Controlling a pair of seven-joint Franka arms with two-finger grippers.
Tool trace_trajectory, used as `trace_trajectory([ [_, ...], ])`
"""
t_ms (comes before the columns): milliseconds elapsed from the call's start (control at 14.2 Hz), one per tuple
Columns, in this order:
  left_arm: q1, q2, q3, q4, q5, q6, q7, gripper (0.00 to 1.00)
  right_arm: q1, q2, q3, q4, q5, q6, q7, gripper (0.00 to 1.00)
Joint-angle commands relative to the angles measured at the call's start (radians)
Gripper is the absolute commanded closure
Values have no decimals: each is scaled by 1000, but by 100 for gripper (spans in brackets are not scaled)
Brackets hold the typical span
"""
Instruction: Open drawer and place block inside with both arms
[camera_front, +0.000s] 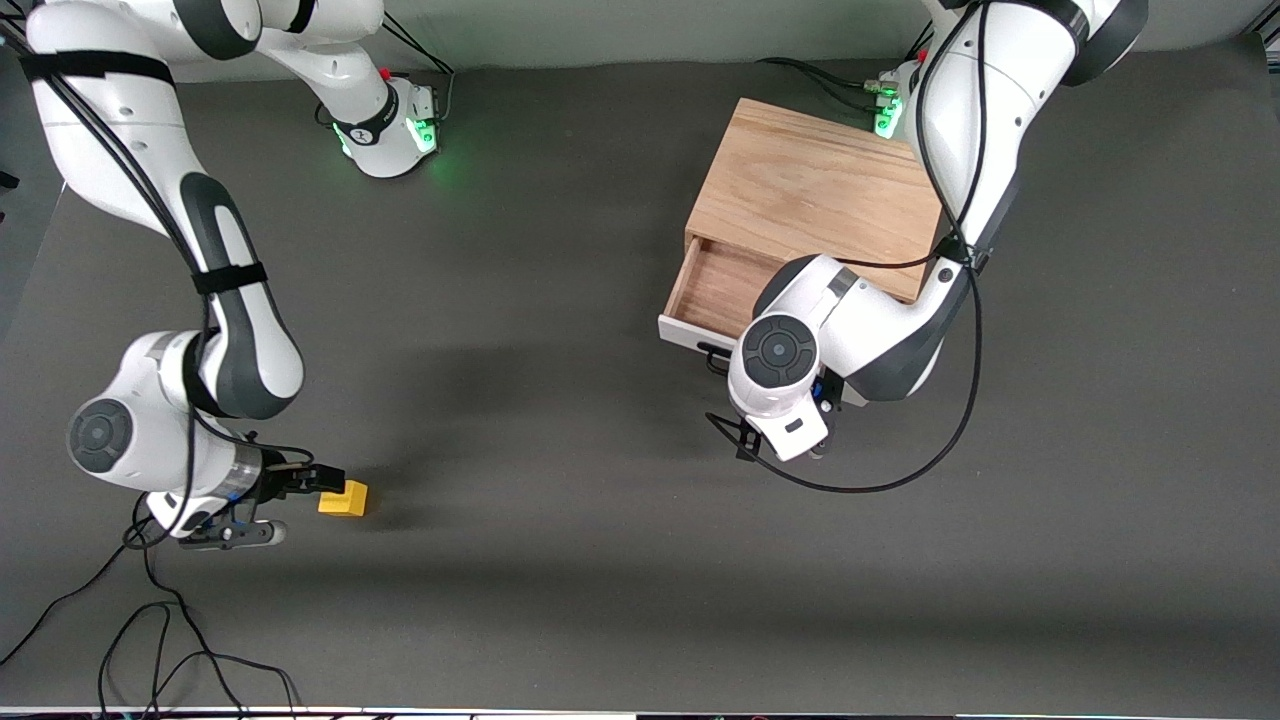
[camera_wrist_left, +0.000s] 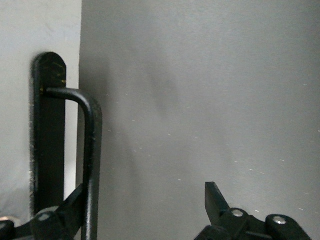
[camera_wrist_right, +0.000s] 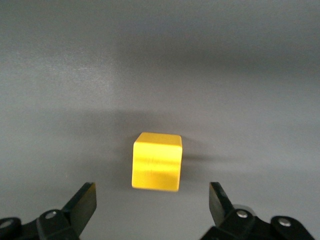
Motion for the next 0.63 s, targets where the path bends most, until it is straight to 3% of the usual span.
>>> trace_trajectory([
  [0,-27,46,15,91,30,36,-31,0,8,29,-3,-3,17,50,10,0],
  [562,-25,5,14,127,33,-24,-24,0,2,90,-3,-31,17,135,10,0],
])
